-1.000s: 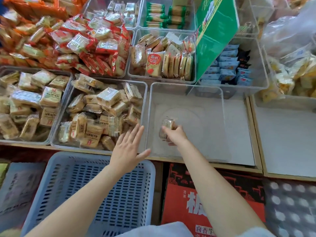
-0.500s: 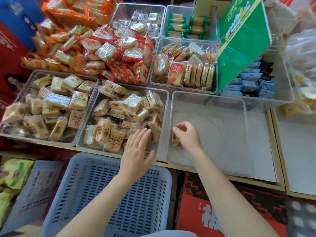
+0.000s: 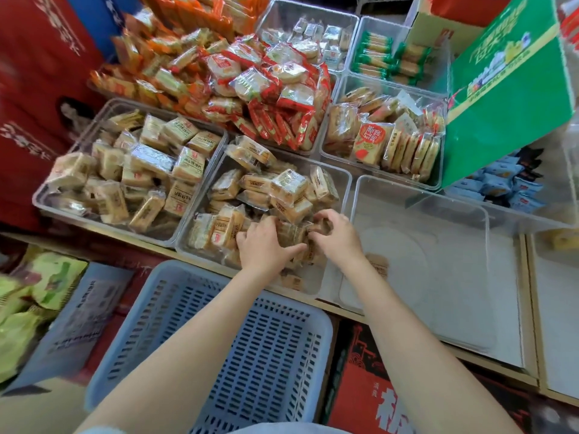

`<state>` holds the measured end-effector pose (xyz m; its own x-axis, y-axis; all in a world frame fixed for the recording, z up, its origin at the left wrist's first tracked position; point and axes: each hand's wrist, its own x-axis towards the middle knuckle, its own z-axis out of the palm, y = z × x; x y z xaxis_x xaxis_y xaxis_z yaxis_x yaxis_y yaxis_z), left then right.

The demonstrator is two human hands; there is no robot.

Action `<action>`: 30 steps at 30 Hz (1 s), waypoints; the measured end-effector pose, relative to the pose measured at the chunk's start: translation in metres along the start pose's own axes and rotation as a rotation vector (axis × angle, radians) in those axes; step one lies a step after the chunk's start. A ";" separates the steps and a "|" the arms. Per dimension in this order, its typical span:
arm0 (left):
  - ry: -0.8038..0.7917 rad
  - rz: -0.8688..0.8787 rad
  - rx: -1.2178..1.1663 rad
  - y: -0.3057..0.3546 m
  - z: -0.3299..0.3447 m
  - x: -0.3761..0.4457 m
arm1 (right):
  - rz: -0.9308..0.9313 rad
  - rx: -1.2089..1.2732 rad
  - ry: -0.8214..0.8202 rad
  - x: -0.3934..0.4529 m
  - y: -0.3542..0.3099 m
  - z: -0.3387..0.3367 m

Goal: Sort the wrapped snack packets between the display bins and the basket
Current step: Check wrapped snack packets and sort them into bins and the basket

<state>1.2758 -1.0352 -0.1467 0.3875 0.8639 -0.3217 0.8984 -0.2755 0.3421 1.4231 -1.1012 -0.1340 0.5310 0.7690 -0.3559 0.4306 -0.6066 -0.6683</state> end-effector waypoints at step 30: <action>-0.594 0.108 -1.091 -0.025 -0.043 -0.167 | 0.158 0.481 0.104 -0.189 -0.030 -0.018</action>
<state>1.1802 -1.1548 -0.0637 0.7375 0.4565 -0.4976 0.3253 0.4056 0.8542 1.3228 -1.2319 -0.0352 0.6424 0.6370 -0.4262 -0.0321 -0.5332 -0.8454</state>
